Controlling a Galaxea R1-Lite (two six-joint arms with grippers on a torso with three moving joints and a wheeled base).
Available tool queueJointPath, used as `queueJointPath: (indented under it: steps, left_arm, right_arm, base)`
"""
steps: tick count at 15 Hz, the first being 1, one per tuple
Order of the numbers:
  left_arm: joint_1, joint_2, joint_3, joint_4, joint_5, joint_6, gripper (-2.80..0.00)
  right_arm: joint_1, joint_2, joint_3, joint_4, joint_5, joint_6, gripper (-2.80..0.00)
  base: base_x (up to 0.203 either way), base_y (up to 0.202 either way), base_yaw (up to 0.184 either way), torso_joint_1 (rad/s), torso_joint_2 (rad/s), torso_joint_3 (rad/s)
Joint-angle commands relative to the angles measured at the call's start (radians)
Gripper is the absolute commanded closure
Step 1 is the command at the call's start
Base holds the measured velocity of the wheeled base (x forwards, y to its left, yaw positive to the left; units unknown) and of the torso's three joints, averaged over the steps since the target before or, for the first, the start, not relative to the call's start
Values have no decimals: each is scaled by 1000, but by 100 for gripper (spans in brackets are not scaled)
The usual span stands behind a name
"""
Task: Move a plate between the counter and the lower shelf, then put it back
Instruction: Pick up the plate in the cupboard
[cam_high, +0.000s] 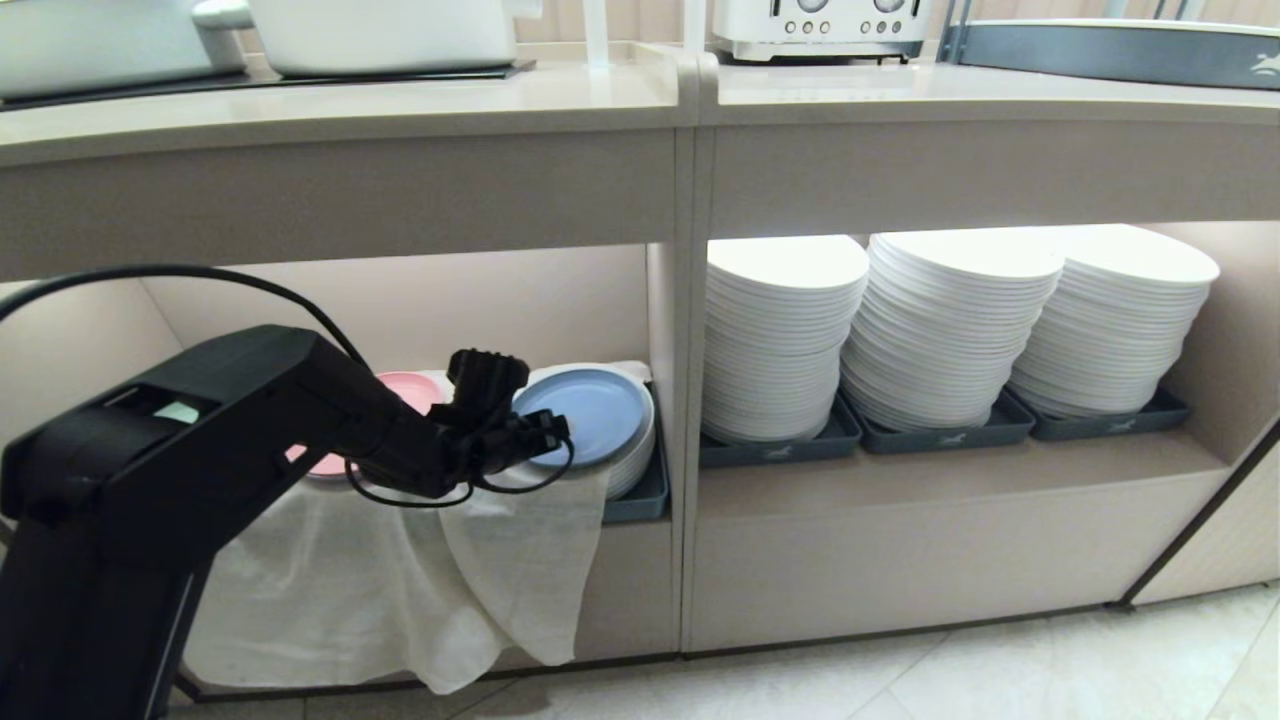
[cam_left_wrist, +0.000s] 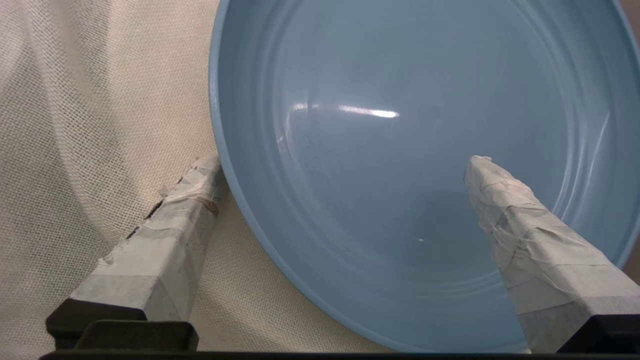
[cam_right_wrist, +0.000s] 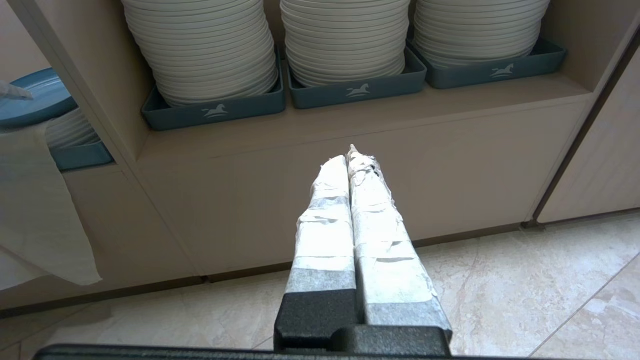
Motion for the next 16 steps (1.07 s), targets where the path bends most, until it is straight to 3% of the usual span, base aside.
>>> queueJointPath:
  steps: [1, 8, 9, 16]
  left_arm:
    - [0, 7, -1, -3, 2, -4, -280]
    - [0, 10, -7, -3, 8, -1, -275]
    - [0, 10, -7, -3, 8, -1, 0]
    - [14, 7, -7, -3, 8, -2, 0]
  right_arm:
    - [1, 0, 0, 0, 0, 0, 0]
    - [1, 0, 0, 0, 0, 0, 0]
    - [0, 0, 0, 0, 0, 0, 0]
    - [0, 0, 0, 0, 0, 0, 0]
  base:
    - [0, 0, 0, 0, 0, 0]
    - [0, 0, 0, 0, 0, 0]
    - [0, 0, 0, 0, 0, 0]
    - [0, 0, 0, 0, 0, 0]
